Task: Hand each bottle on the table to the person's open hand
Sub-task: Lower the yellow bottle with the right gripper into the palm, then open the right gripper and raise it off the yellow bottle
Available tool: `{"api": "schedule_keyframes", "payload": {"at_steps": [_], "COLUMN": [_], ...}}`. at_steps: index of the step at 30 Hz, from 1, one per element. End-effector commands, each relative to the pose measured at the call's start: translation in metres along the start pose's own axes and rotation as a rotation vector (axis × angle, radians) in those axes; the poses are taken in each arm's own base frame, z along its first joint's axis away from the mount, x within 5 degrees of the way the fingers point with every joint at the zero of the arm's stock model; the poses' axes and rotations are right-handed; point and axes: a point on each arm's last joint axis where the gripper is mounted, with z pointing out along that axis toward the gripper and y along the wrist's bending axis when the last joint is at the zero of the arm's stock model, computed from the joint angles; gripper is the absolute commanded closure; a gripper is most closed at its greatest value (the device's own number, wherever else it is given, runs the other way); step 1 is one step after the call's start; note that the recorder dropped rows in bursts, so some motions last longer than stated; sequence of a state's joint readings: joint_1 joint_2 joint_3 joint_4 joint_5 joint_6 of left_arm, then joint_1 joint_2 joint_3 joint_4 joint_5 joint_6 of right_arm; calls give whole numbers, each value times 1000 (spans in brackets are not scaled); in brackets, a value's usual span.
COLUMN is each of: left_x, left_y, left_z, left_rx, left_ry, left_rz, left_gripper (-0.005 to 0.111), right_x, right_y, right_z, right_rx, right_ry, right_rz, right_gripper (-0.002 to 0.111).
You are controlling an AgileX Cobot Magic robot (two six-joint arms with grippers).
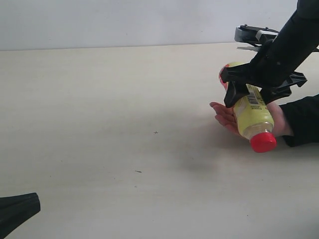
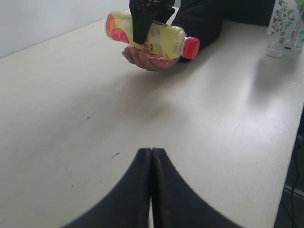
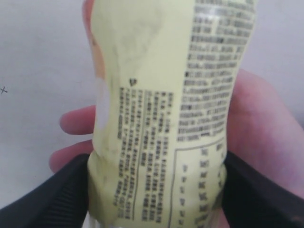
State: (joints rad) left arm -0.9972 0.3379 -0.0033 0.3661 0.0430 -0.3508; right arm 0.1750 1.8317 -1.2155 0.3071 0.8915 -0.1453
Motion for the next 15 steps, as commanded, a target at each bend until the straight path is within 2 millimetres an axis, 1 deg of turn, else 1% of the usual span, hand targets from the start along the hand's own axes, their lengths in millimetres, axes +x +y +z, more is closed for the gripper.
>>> {"api": "schedule_keyframes", "payload": {"at_steps": [1,5,12,15], "left_x": [0,0,0,0], "left_y": [0,0,0,0], "left_z": [0,0,0,0], "left_rx": [3,3,3,3], "left_ry": [-11,-11,-11,-11], "left_rz": [-1,-1,-1,-1], "left_gripper": [107,107,107,107], "right_x": [0,0,-1,-1], "right_y": [0,0,0,2], "right_z": [-1,-1,-1,-9], "right_rx": [-4,-4,-2,-2], "right_ry": [-1,-1,-11,-45], "right_rz": [-8,-8,-15,-21], "right_gripper": [35,31,31,31]}}
